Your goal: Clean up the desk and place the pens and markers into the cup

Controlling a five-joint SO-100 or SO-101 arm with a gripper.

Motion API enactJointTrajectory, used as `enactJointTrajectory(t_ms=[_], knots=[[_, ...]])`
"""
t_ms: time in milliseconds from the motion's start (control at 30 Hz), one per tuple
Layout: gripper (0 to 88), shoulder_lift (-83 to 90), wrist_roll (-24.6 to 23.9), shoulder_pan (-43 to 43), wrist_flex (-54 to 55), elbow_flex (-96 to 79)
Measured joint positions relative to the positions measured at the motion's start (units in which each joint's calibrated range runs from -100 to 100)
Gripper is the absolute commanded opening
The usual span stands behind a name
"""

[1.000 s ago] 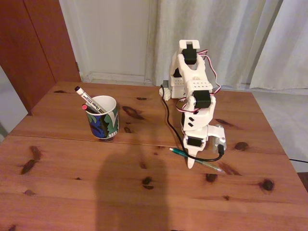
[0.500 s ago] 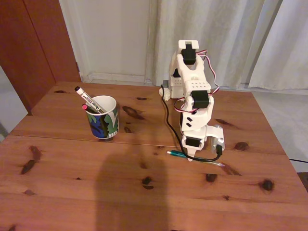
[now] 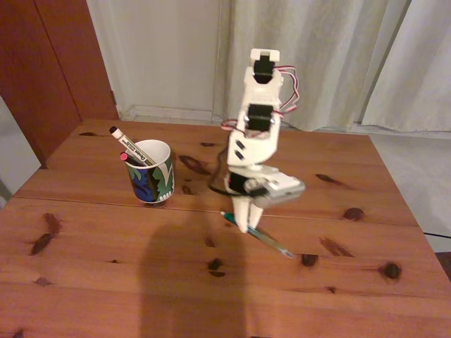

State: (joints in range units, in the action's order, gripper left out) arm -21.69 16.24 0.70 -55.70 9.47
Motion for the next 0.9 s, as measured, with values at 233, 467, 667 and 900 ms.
enactJointTrajectory(t_ms=[233, 467, 667, 900], knots=[[0.8, 5.59, -7.33, 5.06, 0.00, 0.00], [0.8, 15.00, -13.97, 9.75, 0.17, -5.69], [0.8, 24.24, -20.56, 16.28, 0.91, -11.46], [0.8, 28.90, -24.03, 22.66, 16.92, -21.49]])
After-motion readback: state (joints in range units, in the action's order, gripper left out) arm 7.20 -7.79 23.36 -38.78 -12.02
